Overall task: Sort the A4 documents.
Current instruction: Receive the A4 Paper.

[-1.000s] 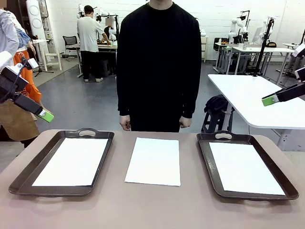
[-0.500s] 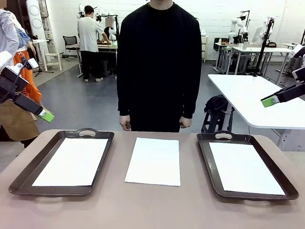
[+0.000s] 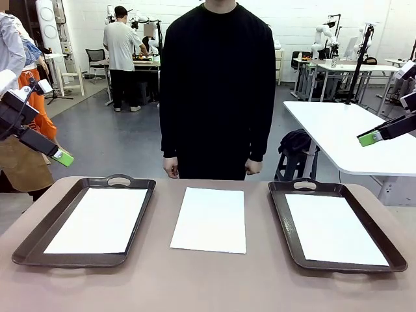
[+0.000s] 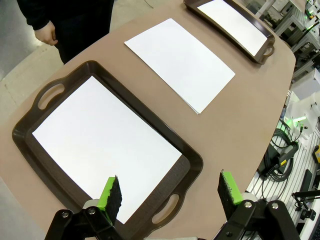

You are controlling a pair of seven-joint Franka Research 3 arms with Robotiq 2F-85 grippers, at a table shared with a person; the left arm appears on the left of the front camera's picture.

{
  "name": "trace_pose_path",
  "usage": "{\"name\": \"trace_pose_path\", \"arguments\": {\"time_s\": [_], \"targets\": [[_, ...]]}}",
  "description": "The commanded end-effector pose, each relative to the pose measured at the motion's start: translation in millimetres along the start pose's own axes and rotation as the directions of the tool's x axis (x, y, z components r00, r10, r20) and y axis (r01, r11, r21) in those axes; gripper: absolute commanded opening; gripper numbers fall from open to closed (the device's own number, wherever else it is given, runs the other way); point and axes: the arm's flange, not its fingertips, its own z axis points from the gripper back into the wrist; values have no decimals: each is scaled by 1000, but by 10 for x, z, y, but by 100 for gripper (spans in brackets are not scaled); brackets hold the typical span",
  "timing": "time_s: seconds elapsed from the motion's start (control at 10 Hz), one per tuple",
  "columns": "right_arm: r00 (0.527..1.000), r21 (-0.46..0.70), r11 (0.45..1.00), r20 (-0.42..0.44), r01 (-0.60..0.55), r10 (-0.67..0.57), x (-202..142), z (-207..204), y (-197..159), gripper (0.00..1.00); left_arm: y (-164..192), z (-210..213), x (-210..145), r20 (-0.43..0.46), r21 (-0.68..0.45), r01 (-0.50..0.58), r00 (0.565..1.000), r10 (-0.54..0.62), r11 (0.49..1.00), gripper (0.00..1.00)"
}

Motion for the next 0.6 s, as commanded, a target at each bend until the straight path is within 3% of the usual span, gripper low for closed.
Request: {"name": "trace_pose_path", "arguments": {"time_s": [0.0,0.5], "targets": [[1000,-3,1000,2,-3,3,13,-13,-4,100,6,8,-9,2,-3,7,1000,-7,1000,100],[1000,-3,1000,2,-3,3,13,-13,-4,100,6,8,-9,2,-3,7,1000,-7,1000,100]]}}
